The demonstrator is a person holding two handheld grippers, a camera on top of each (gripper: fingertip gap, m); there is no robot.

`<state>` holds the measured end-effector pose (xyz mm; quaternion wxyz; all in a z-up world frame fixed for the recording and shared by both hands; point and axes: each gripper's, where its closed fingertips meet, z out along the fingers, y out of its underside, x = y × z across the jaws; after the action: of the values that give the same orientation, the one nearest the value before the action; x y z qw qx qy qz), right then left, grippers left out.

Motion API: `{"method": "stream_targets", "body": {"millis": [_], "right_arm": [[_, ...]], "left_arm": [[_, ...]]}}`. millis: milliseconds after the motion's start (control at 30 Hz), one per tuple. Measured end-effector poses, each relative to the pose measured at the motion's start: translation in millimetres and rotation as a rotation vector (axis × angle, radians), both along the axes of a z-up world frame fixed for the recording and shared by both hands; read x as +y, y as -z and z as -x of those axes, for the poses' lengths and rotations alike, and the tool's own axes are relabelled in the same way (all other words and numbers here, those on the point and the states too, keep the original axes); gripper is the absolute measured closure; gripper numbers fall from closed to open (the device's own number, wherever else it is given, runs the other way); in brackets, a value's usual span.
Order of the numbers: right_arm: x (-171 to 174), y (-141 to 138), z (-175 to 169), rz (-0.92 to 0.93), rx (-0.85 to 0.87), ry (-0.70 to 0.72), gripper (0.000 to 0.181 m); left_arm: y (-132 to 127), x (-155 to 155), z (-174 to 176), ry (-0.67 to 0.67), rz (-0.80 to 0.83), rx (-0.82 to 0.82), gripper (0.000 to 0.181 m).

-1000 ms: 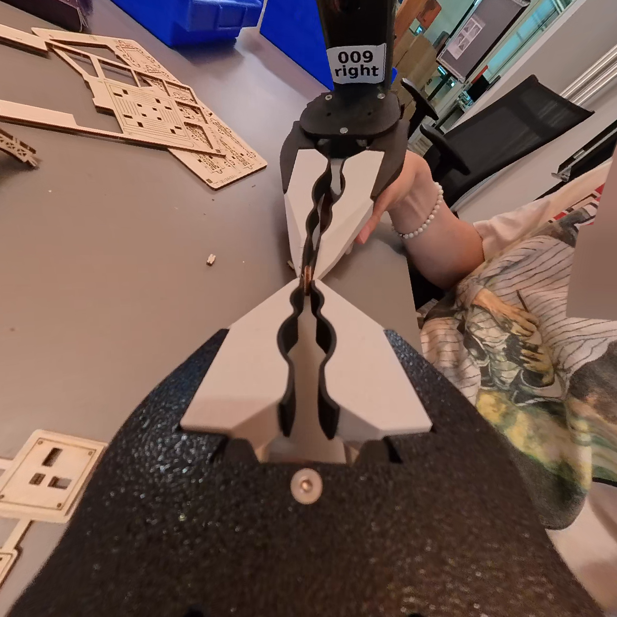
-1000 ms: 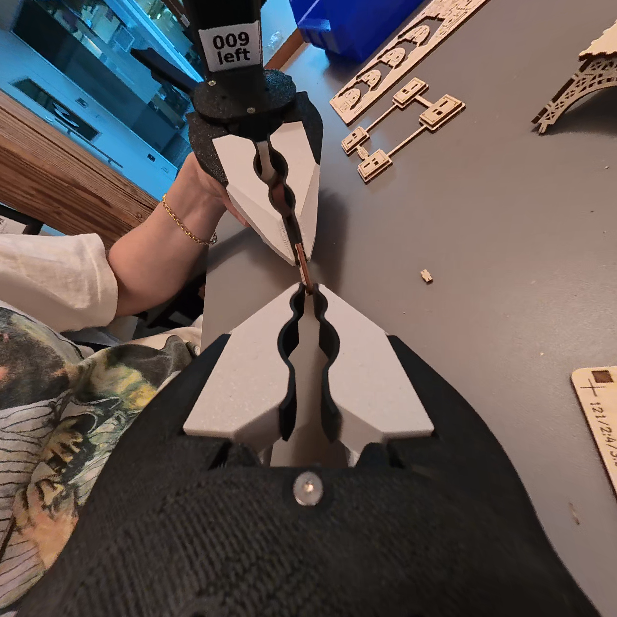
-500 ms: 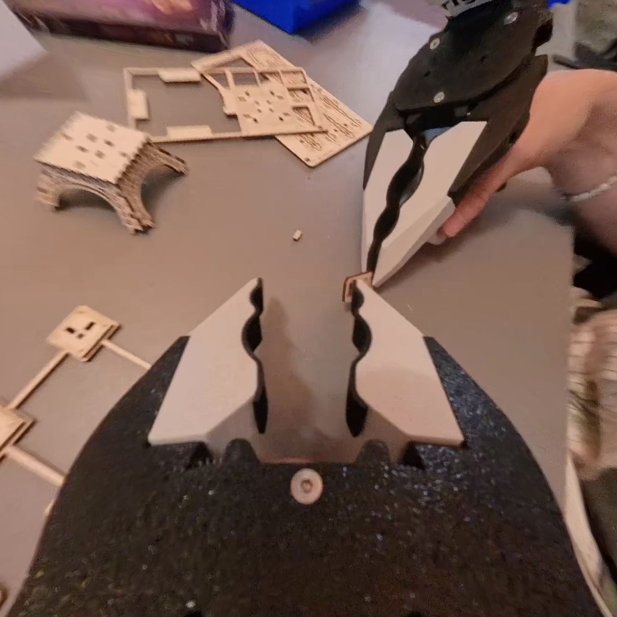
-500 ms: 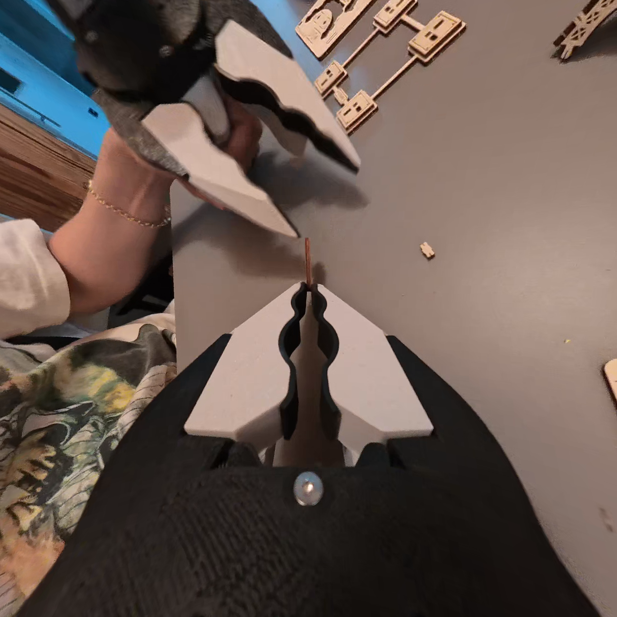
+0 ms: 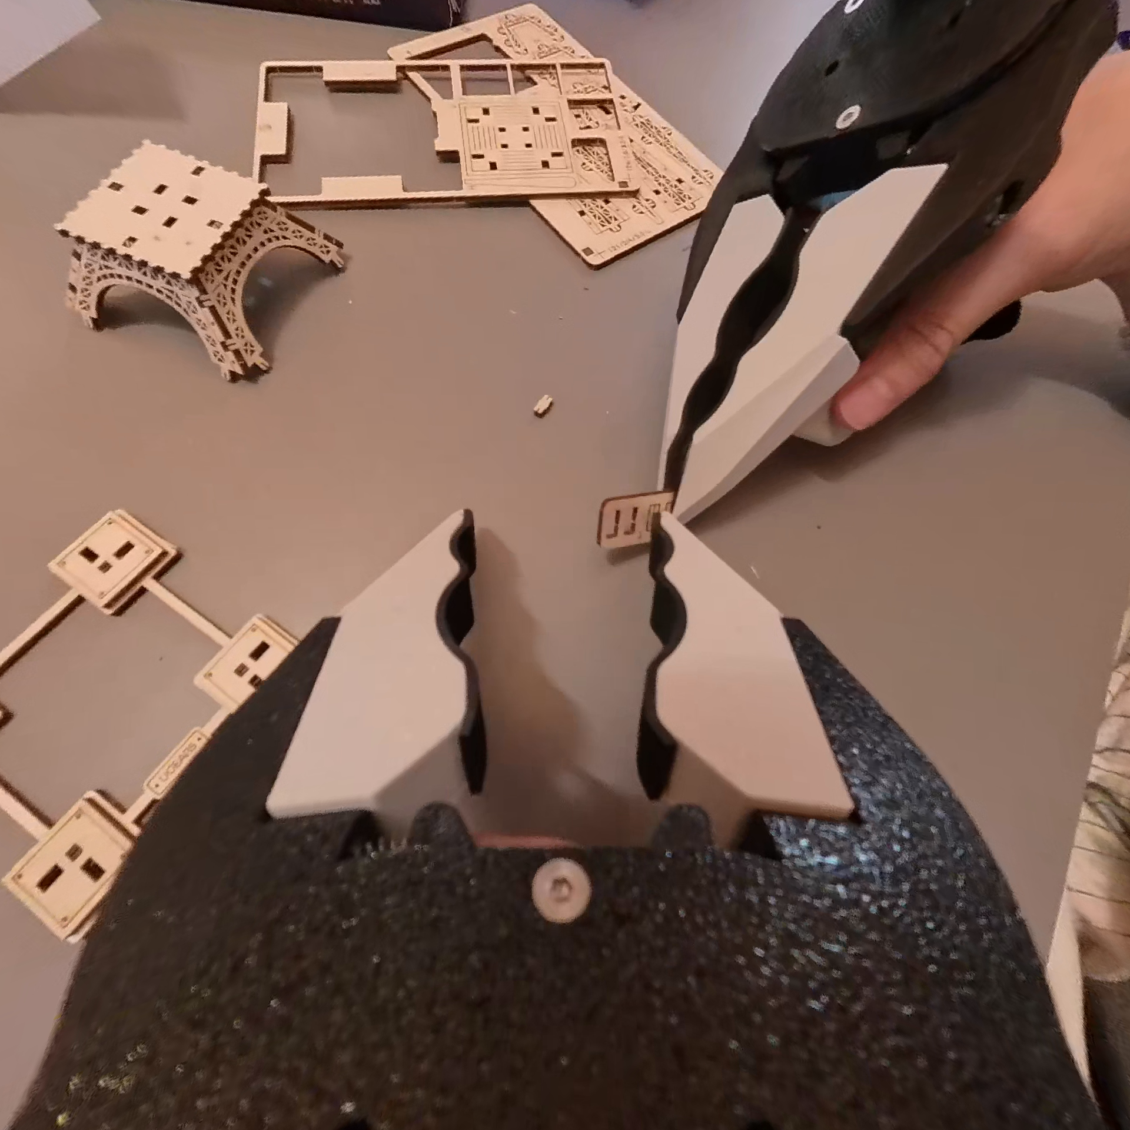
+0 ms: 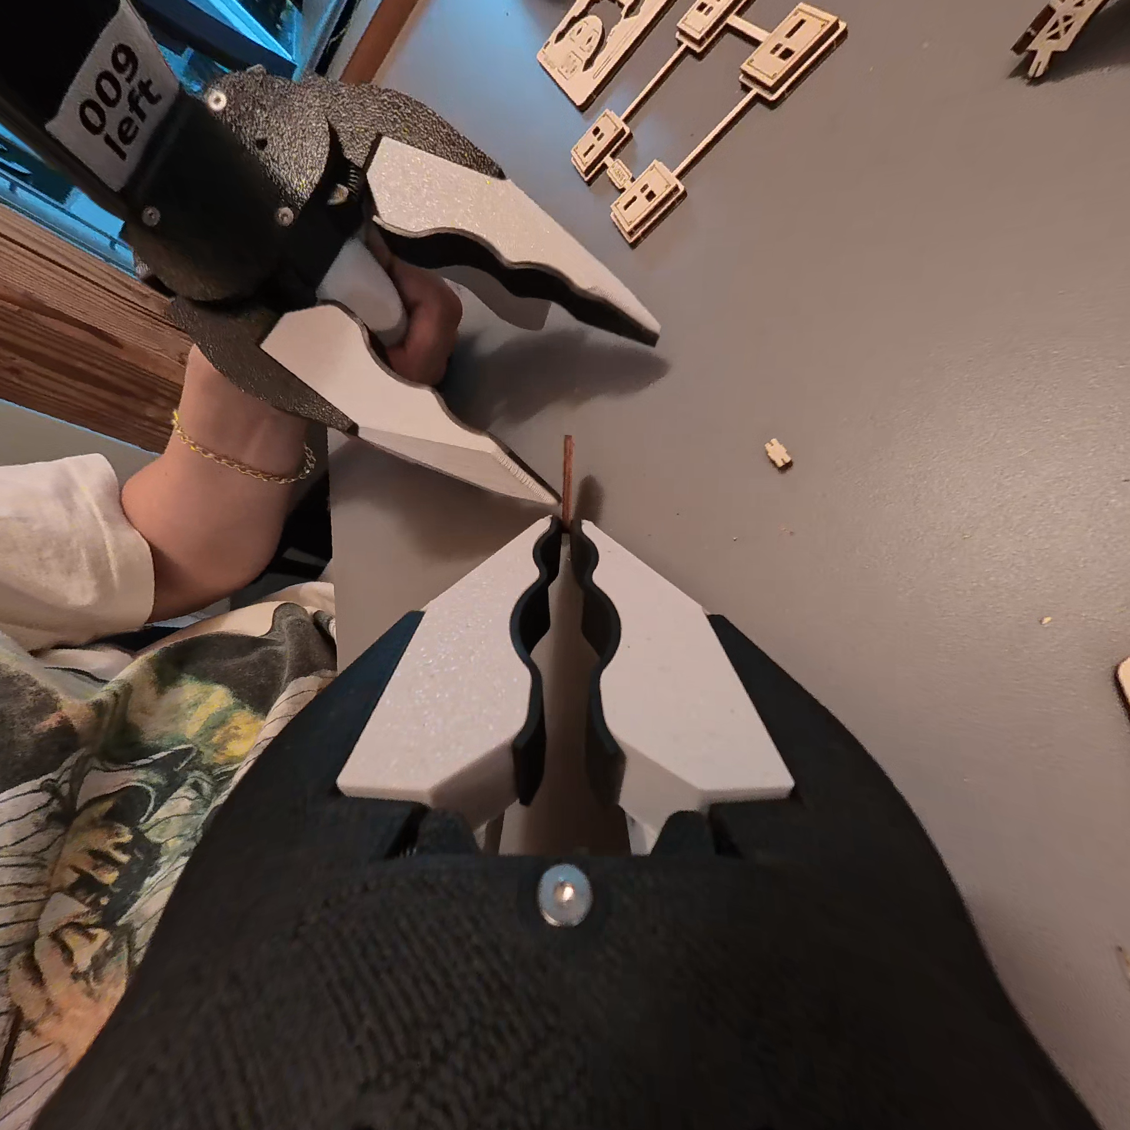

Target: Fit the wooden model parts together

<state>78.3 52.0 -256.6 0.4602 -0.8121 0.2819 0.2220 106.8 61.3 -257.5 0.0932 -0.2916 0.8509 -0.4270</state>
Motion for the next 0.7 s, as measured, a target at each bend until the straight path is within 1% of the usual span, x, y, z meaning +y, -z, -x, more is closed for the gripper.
{"method": "stream_targets", "body": {"millis": [33, 100, 167, 233, 300, 567, 700], "right_arm": [[0, 0, 0, 0.001, 0.0, 0.0, 0.18], [0, 1, 0, 0.005, -0.001, 0.001, 0.18], [0, 1, -1, 0.01, 0.001, 0.002, 0.18], [0, 2, -2, 0.019, -0.006, 0.01, 0.179], [1, 2, -5, 0.027, -0.019, 0.026, 0.179], [0, 5, -7, 0.058, -0.017, 0.023, 0.179], [0, 5, -7, 0.054, -0.003, 0.014, 0.179]], "left_arm": [[0, -1, 0, 0.002, -0.001, 0.004, 0.129], [2, 2, -2, -0.023, -0.01, 0.01, 0.124], [5, 2, -3, -0.04, -0.012, 0.036, 0.126], [7, 3, -6, -0.073, -0.006, 0.071, 0.123], [7, 2, -8, -0.076, 0.0, 0.08, 0.125], [9, -1, -11, 0.032, -0.122, 0.124, 0.129], [9, -3, -11, 0.118, -0.181, 0.162, 0.13]]}}
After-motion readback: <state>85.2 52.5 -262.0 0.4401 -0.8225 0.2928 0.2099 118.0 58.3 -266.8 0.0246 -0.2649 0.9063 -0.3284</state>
